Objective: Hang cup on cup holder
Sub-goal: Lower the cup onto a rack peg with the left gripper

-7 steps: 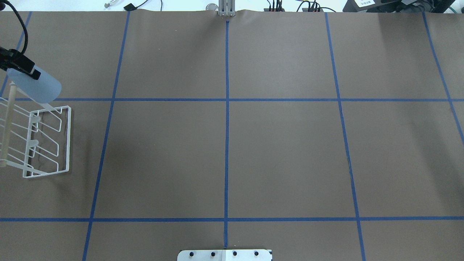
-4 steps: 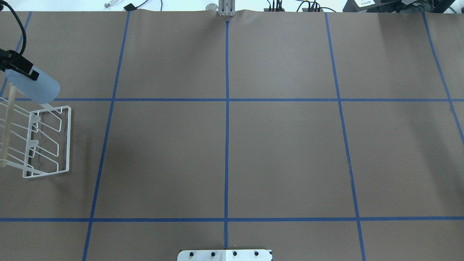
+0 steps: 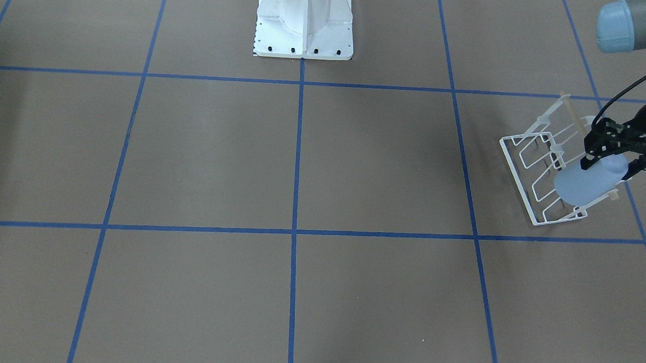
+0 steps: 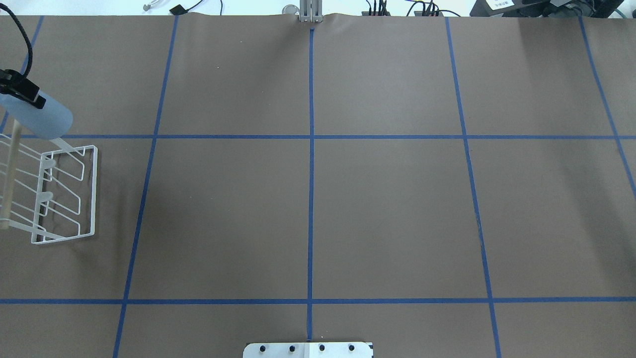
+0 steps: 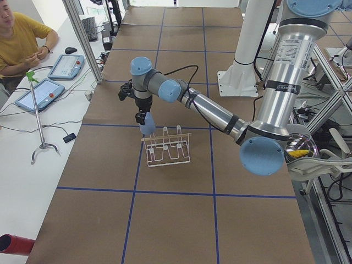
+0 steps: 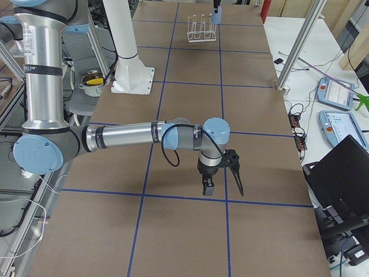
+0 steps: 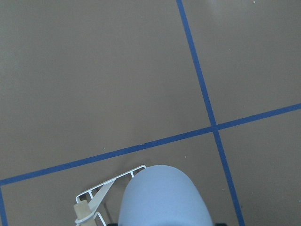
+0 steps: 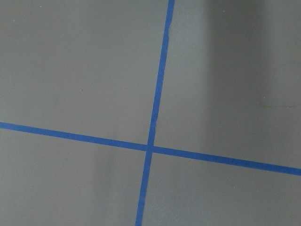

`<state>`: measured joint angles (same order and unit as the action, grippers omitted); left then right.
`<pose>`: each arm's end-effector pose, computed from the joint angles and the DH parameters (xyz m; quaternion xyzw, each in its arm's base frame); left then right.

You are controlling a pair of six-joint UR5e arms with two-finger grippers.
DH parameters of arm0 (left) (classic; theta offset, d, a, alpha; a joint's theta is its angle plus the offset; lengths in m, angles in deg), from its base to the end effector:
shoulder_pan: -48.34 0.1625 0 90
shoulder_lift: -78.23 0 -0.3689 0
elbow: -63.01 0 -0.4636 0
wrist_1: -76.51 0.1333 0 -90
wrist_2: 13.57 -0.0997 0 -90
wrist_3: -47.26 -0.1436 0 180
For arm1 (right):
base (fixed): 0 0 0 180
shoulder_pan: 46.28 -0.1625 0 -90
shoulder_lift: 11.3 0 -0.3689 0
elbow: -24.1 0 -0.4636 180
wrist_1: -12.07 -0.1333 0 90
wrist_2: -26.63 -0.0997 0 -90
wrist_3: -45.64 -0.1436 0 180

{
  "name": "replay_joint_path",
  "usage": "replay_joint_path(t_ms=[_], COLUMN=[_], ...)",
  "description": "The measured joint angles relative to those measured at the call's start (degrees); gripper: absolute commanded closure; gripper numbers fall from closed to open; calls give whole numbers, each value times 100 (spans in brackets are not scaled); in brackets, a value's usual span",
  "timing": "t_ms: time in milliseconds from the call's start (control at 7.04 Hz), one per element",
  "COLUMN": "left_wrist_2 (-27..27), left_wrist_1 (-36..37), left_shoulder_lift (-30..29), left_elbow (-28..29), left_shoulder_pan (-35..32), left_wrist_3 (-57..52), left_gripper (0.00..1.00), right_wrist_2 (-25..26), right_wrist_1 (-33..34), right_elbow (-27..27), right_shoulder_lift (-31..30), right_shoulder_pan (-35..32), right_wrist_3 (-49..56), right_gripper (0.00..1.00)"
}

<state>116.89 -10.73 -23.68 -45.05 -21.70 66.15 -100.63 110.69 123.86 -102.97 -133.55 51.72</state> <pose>0.1727 -0.5930 0.3434 0.0964 0.3904 0.0899 0.9112 0.0203 -0.5485 0.5812 0.0050 -0.3194 -0.0713 0.9449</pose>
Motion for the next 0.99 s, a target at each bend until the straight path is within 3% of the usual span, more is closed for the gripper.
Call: replay_joint_path(t_ms=[568, 994], left_wrist_2=[-6, -42], left_wrist_1=[-88, -649], left_shoulder_lift=[47, 69], left_elbow=[135, 494], left_shoulder_pan=[184, 331], left_wrist_3=[68, 327], left_gripper=[100, 100], right_wrist_2=[0, 0], right_wrist_1=[-1, -1], right_elbow=[-1, -11], right_shoulder_lift=[5, 1], right_shoulder_pan=[0, 0], right_wrist_3=[-2, -6], right_gripper=[0, 0])
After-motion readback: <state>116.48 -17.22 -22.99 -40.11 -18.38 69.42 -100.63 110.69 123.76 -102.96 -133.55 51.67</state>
